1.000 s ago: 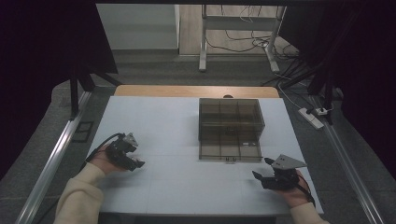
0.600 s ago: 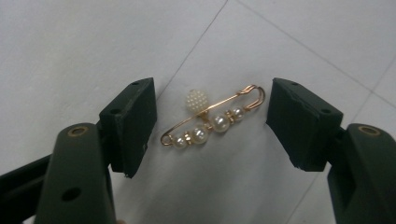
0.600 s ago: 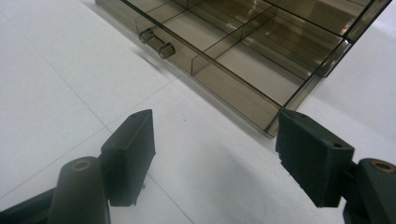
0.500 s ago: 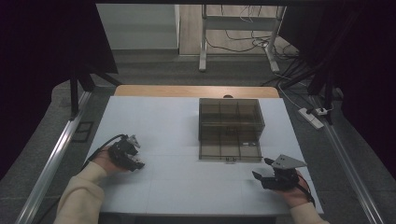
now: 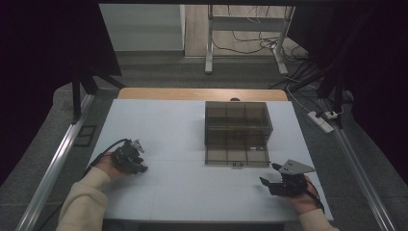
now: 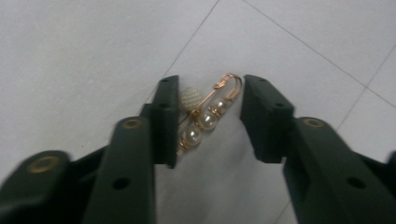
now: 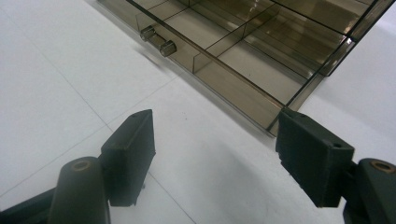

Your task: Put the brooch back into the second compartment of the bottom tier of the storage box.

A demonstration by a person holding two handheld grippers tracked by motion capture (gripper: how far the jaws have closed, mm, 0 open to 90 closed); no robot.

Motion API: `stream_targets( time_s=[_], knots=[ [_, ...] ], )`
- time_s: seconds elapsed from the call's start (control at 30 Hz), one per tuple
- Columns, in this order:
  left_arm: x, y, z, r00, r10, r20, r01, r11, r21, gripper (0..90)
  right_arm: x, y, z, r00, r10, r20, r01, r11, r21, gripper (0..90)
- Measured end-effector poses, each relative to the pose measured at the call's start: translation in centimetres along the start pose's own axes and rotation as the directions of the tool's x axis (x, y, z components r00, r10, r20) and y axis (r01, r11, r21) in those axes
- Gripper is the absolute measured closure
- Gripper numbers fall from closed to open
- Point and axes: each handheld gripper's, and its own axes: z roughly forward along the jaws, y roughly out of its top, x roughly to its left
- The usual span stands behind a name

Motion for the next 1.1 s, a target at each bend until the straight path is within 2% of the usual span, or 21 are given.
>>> stream_targets(
  time_s=[0.13,0.4,0.53,0.83,1.1],
  knots=[
    [-0.2,-0.1,0.0,0.9998,-0.016,-0.009,0.016,0.9999,-0.004,63.4,0.0,0.0,0.0,1.0,-0.002,0.0,0.002,1.0,0.002,27.9],
    [-0.3,-0.6,0.0,0.9995,-0.031,-0.011,0.03,0.9986,-0.042,64.1,0.0,0.0,0.1,1.0,-0.006,-0.003,0.006,1.0,0.008,27.9],
    [-0.2,-0.6,0.0,0.9985,-0.054,-0.011,0.054,0.9976,-0.044,64.8,0.0,0.0,0.1,1.0,-0.006,-0.003,0.006,1.0,0.01,27.9],
    [0.1,-1.5,0.1,0.9924,-0.122,0.017,0.123,0.9856,-0.116,66.4,-0.1,0.0,0.1,1.0,-0.007,-0.002,0.007,1.0,0.011,28.0],
    [0.2,-1.5,0.1,0.9912,-0.132,0.013,0.132,0.982,-0.135,68.7,-0.1,0.0,0.1,1.0,-0.006,0.0,0.006,1.0,0.011,27.9]
  ],
)
